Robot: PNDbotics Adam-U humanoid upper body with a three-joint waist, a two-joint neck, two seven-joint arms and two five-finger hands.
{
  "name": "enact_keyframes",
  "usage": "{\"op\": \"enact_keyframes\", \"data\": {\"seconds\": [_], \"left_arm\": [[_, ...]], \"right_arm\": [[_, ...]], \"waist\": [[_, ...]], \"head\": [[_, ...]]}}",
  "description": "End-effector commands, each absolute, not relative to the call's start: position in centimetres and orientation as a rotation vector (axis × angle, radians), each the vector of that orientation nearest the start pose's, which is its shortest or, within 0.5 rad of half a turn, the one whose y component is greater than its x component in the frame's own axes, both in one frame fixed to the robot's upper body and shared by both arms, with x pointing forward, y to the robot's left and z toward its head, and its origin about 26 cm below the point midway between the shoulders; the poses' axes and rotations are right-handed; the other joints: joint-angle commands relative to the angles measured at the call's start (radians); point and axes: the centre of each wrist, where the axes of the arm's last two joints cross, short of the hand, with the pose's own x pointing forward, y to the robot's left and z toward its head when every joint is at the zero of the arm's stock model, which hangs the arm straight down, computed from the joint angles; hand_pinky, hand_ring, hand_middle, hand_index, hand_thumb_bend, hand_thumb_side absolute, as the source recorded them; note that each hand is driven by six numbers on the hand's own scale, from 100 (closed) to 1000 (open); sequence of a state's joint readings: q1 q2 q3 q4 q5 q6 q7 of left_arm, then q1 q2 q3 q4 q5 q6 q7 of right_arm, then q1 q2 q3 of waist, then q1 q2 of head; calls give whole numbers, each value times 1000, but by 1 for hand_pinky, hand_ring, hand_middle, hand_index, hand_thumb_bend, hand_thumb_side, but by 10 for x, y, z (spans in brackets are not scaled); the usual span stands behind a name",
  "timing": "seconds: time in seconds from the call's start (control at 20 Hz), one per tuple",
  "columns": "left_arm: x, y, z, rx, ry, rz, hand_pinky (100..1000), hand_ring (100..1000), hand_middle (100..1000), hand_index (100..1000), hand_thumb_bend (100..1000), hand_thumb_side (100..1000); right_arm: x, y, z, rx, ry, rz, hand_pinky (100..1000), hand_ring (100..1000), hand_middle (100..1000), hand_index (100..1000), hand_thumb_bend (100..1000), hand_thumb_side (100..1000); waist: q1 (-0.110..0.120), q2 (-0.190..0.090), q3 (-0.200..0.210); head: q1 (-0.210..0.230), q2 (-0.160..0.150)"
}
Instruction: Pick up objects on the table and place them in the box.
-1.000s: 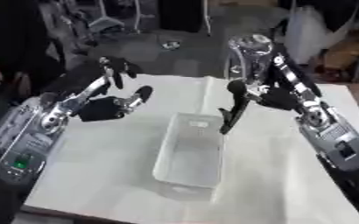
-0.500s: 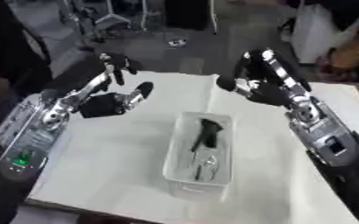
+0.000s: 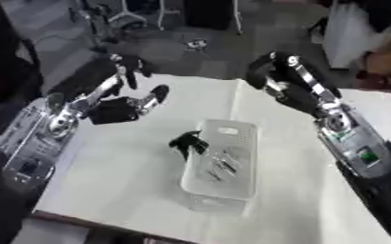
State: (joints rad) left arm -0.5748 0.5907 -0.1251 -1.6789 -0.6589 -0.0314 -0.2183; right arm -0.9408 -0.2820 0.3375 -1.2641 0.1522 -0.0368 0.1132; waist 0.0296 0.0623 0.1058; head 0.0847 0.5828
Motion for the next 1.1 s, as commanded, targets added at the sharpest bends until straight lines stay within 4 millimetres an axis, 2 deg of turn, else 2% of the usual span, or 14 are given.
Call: {"op": "enact_keyframes", "data": {"seconds": [0.05,0.15,0.2,0.35,0.4,0.55,0.8,0.9,1.1], "left_arm": [[364,285,246,1015,-1896,-1234,326,552,667,827,224,1000],[363,287,246,1019,-1894,-1227,325,552,667,827,224,1000],[363,288,245,1021,-1892,-1224,325,552,667,827,224,1000],[363,290,244,1025,-1889,-1220,327,553,668,827,224,1000],[363,290,244,1025,-1891,-1218,325,553,668,827,225,1000],[363,290,244,1026,-1899,-1214,327,555,671,826,225,1000],[363,288,244,1031,-1907,-1218,333,559,675,826,226,1000],[363,288,246,1036,-1915,-1221,335,561,677,826,227,1000],[364,288,248,1050,-1925,-1212,337,563,678,825,229,1000]], "right_arm": [[437,-155,232,-208,-2064,1068,100,260,410,1000,820,1000],[437,-171,228,-201,-2047,1060,217,334,468,1000,790,1000],[436,-180,227,-192,-2046,1046,243,344,480,1000,767,1000],[434,-203,227,-193,-2056,964,271,353,491,1000,721,1000],[433,-209,227,-204,-2063,932,298,366,504,1000,669,1000],[429,-228,228,-261,-2089,842,345,378,512,1000,633,1000],[419,-247,224,-322,-2099,766,357,378,509,1000,595,1000],[415,-255,220,-343,-2090,745,365,379,507,1000,586,1000],[410,-269,218,-406,-2094,630,376,369,496,1000,573,1000]], "waist": [[1,-14,-4],[1,-13,-7],[1,-13,-8],[4,-14,-13],[5,-14,-15],[7,-15,-24],[10,-18,-39],[13,-19,-41],[18,-21,-46]], "head": [[2,-34],[-7,-67],[-7,-72],[-4,-70],[-4,-77],[-4,-102],[18,-112],[26,-131],[42,-119]]}}
